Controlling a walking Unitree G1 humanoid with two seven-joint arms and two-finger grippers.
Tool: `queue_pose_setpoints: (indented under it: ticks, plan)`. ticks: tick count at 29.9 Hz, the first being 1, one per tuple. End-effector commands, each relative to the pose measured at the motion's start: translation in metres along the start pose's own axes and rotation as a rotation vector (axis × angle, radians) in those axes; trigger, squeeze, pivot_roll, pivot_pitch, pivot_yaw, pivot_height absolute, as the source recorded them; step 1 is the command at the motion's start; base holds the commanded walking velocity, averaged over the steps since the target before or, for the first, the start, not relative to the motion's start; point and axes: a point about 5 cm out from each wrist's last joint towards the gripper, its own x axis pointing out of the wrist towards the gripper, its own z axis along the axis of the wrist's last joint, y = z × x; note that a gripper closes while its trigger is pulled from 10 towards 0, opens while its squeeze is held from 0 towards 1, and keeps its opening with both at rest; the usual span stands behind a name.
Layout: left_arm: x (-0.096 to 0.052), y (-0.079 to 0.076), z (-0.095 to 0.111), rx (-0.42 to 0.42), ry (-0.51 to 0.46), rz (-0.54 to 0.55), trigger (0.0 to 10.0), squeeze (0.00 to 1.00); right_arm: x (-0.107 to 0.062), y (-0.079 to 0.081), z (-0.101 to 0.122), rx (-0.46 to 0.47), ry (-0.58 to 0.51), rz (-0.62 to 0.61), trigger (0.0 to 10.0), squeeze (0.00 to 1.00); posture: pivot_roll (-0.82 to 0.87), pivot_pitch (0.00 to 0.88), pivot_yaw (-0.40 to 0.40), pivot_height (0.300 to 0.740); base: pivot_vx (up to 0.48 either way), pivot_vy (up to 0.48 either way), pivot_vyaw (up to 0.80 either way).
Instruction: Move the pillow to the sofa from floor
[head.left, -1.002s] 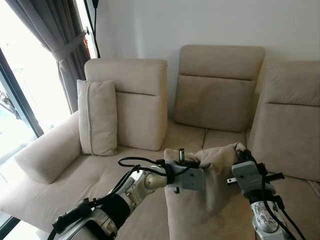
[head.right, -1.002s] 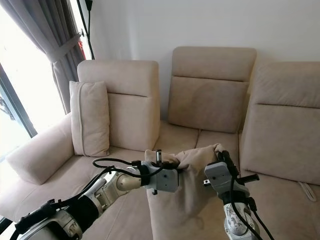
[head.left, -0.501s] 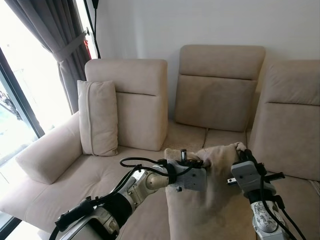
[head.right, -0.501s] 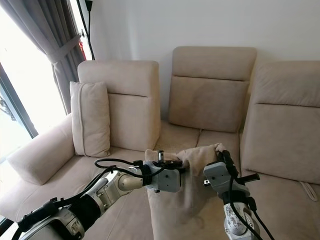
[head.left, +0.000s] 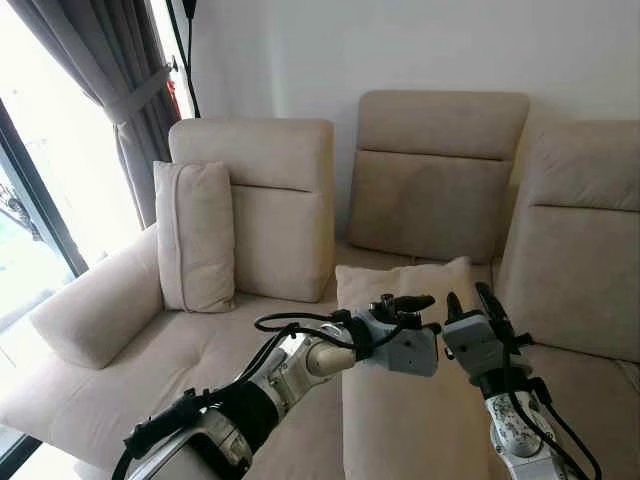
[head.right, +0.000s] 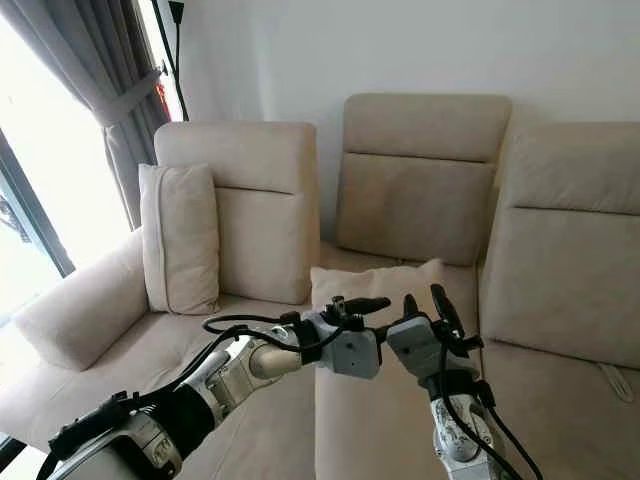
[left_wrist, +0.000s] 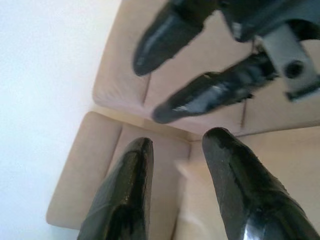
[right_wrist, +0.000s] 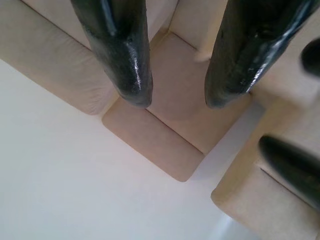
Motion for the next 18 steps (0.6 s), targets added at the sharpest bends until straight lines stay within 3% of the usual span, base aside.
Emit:
queue_pose_setpoints:
  ticks: [1,6,8,9,11,12,14,17,18]
  plan:
    - [-0.002,0.001,-0.004,-0.007,0.011,0.011,10.0,0.00,0.001,0.004,0.002,0.002,-0.009,0.023,10.0,0.00,0.06,0.000,0.075,0.740,0.000,0.000,0.00]
    - [-0.003,-0.002,-0.006,-0.064,0.022,0.023,10.0,0.00,0.000,0.005,0.001,0.006,-0.008,0.026,10.0,0.00,0.06,0.000,0.074,0.740,0.000,0.000,0.00]
    - [-0.006,-0.008,-0.009,-0.162,0.040,0.048,10.0,0.00,-0.001,0.005,-0.001,0.030,0.009,0.018,10.0,0.00,0.06,0.000,0.075,0.740,0.000,0.000,0.00]
    - [-0.006,-0.008,-0.009,-0.162,0.040,0.048,10.0,0.00,-0.001,0.005,-0.001,0.030,0.009,0.018,10.0,0.00,0.06,0.000,0.075,0.740,0.000,0.000,0.00]
    - [-0.013,-0.019,-0.017,-0.306,0.078,0.082,10.0,0.00,-0.006,0.007,-0.005,0.073,0.035,0.001,10.0,0.00,0.06,0.000,0.073,0.740,0.000,0.000,0.00]
    - [-0.013,-0.019,-0.017,-0.306,0.078,0.082,10.0,0.00,-0.006,0.007,-0.005,0.073,0.035,0.001,10.0,0.00,0.06,0.000,0.073,0.740,0.000,0.000,0.00]
    - [-0.019,-0.026,-0.023,-0.414,0.108,0.117,10.0,0.00,-0.012,0.010,-0.008,0.097,0.049,-0.007,10.0,0.00,0.06,0.000,0.071,0.740,0.000,0.000,0.00]
    - [-0.024,-0.029,-0.027,-0.479,0.132,0.150,10.0,0.00,-0.017,0.013,-0.009,0.111,0.052,-0.009,10.0,0.00,0.07,0.000,0.069,0.740,0.000,0.000,0.00]
    - [-0.029,-0.031,-0.033,-0.552,0.159,0.202,10.0,0.00,-0.022,0.016,-0.009,0.130,0.054,-0.009,10.0,0.00,0.07,0.000,0.068,0.740,0.000,0.000,0.00]
